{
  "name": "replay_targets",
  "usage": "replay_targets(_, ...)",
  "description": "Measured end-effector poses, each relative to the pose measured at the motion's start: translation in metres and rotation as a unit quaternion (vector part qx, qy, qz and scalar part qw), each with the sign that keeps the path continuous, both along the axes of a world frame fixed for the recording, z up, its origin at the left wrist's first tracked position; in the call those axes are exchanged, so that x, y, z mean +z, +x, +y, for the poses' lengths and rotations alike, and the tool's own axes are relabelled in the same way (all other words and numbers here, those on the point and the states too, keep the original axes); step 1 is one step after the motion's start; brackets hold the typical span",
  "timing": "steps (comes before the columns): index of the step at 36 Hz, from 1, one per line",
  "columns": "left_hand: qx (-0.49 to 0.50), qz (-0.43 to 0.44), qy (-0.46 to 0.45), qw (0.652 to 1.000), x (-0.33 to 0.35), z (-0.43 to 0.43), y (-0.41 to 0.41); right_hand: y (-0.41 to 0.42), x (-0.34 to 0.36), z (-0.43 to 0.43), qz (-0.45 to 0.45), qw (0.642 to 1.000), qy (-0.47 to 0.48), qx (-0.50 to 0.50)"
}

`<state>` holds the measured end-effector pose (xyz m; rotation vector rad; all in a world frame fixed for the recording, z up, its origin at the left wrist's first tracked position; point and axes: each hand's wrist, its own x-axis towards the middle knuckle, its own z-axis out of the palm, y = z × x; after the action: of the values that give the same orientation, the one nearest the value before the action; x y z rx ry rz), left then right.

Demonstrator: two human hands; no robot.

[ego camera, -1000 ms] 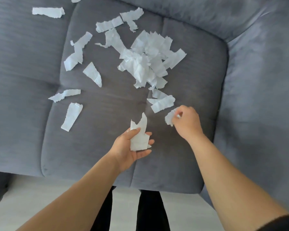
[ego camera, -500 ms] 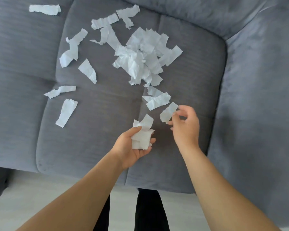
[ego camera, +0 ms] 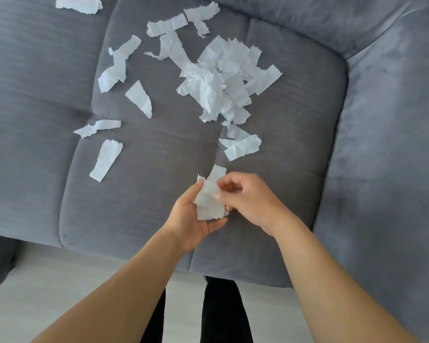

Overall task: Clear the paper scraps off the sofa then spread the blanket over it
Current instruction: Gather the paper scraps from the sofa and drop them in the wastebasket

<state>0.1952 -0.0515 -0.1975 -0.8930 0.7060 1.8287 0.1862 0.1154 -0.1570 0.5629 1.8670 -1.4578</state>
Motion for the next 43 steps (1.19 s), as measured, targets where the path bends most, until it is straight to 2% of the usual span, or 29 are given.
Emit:
replay_targets(2, 0.000, -0.005, 0.008, 1.000, 0.001, -0.001, -0.001, 0.002, 0.006, 0.002, -0.006, 0.998, 0.003, 0.064)
replay_targets(4, 0.000, -0.017, 0.011, 1.000, 0.002, -0.004, -0.002, -0.003, 0.007, 0.007, 0.032, 0.999, 0.031, 0.027)
replay_targets(6, 0.002, -0.021, 0.013, 1.000, 0.001, -0.006, -0.003, -0.015, -0.002, 0.015, 0.078, 0.986, 0.139, -0.051)
replay_targets(8, 0.004, -0.023, 0.018, 1.000, 0.001, -0.008, -0.004, -0.030, -0.016, 0.022, 0.107, 0.954, 0.273, -0.069)
replay_targets(9, 0.004, -0.023, 0.019, 1.000, 0.001, -0.009, -0.004, -0.037, -0.023, 0.026, 0.111, 0.942, 0.309, -0.068)
replay_targets(15, 0.012, -0.025, 0.012, 1.000, 0.000, -0.015, -0.004, -0.063, -0.050, 0.031, 0.089, 0.928, 0.361, -0.011)
replay_targets(17, 0.022, -0.028, 0.010, 0.999, 0.001, -0.019, -0.005, -0.063, -0.050, 0.027, 0.085, 0.933, 0.348, -0.020)
replay_targets(21, 0.037, -0.023, 0.011, 0.999, -0.001, -0.023, -0.007, -0.050, -0.029, 0.006, 0.100, 0.961, 0.250, -0.070)
replay_targets(24, 0.039, -0.008, 0.014, 0.999, 0.001, -0.020, -0.008, -0.025, -0.003, -0.020, 0.144, 0.966, 0.208, -0.052)
replay_targets(26, 0.034, 0.008, 0.021, 0.999, 0.004, -0.017, -0.008, -0.005, 0.008, -0.031, 0.135, 0.976, 0.171, 0.003)
replay_targets(29, 0.035, 0.013, 0.052, 0.998, 0.006, -0.017, -0.010, 0.019, 0.015, -0.043, 0.087, 0.974, 0.131, 0.163)
replay_targets(31, 0.027, 0.011, 0.062, 0.998, 0.005, -0.017, -0.012, 0.024, 0.016, -0.045, 0.097, 0.970, 0.140, 0.175)
replay_targets(34, 0.026, -0.002, 0.037, 0.999, 0.005, -0.021, -0.016, 0.014, 0.020, -0.044, 0.153, 0.969, 0.173, 0.086)
replay_targets(38, 0.039, -0.002, 0.017, 0.999, 0.004, -0.033, -0.022, -0.020, 0.022, -0.042, 0.164, 0.966, 0.201, -0.012)
replay_targets(43, 0.078, 0.011, -0.001, 0.997, 0.001, -0.069, -0.024, -0.067, 0.016, -0.070, 0.154, 0.956, 0.224, 0.109)
